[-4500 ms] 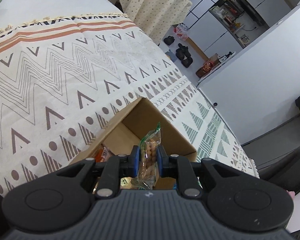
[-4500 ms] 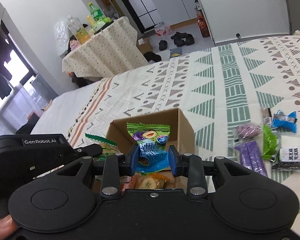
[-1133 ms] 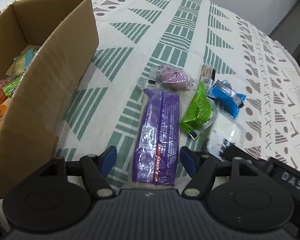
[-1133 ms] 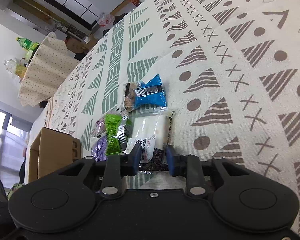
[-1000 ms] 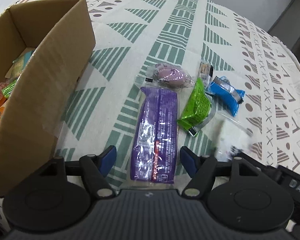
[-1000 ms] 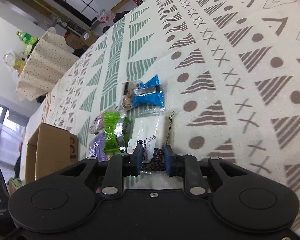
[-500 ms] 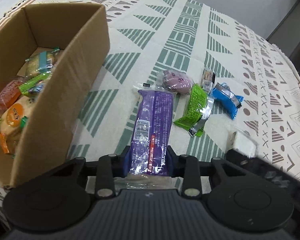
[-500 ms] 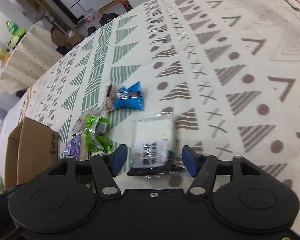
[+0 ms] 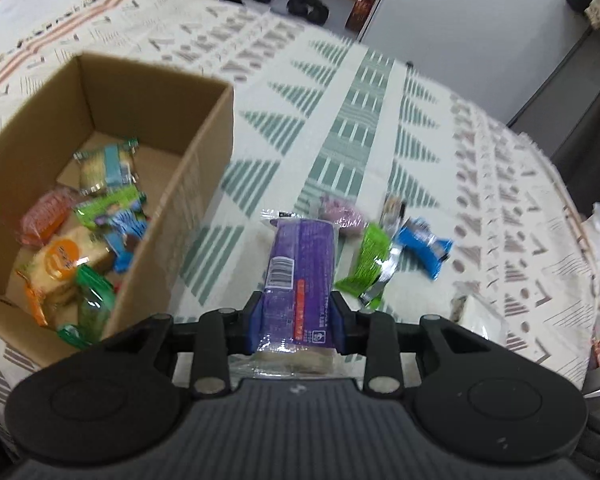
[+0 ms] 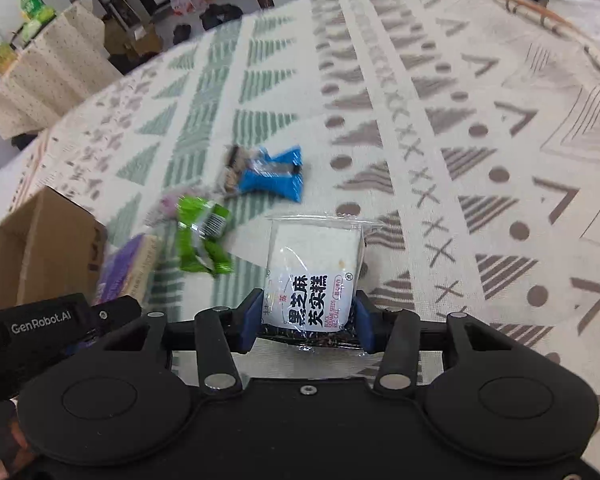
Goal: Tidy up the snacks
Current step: 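Grasp the purple bar with the left gripper while the right grasps the white packet, then carry the purple bar and white packet into the box and open both grippers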
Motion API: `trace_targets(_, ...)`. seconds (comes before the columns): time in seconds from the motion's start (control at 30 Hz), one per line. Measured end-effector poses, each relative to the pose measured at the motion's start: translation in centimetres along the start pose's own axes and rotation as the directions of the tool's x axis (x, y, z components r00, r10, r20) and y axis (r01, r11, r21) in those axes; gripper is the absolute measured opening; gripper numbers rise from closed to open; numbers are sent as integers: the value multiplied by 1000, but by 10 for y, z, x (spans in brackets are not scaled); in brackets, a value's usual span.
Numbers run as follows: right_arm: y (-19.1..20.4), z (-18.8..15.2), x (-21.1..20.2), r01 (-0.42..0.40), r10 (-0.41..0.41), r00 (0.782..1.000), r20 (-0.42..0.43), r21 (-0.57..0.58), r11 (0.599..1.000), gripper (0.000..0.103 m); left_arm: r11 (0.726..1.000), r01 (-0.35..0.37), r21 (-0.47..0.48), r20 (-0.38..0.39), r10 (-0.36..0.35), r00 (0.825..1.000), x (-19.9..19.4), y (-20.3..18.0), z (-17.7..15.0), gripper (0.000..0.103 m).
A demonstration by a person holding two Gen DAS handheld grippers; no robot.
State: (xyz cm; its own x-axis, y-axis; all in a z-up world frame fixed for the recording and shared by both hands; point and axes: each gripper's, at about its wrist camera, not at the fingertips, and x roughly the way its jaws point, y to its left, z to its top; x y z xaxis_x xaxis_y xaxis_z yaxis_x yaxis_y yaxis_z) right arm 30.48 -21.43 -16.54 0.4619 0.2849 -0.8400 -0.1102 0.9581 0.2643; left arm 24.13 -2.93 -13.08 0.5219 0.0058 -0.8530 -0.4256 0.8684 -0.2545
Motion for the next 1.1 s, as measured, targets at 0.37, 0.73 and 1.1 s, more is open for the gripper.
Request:
trace_targets(0.37,35,-10,-38,-72,70,994,83,23,997,46,993,108,-40,101,-103,989,-48,26,16,32)
trace_targets(0.73,80,-11,-71,-133,128,980,152,21,991,46,968,190,-163,194,-157,968,-86,84,40,32)
trace_targets(1.1,124,-6,-73,-147,146,971,191,-7,989,46,940,185,-286,231,-120,965,-96,141,64,32)
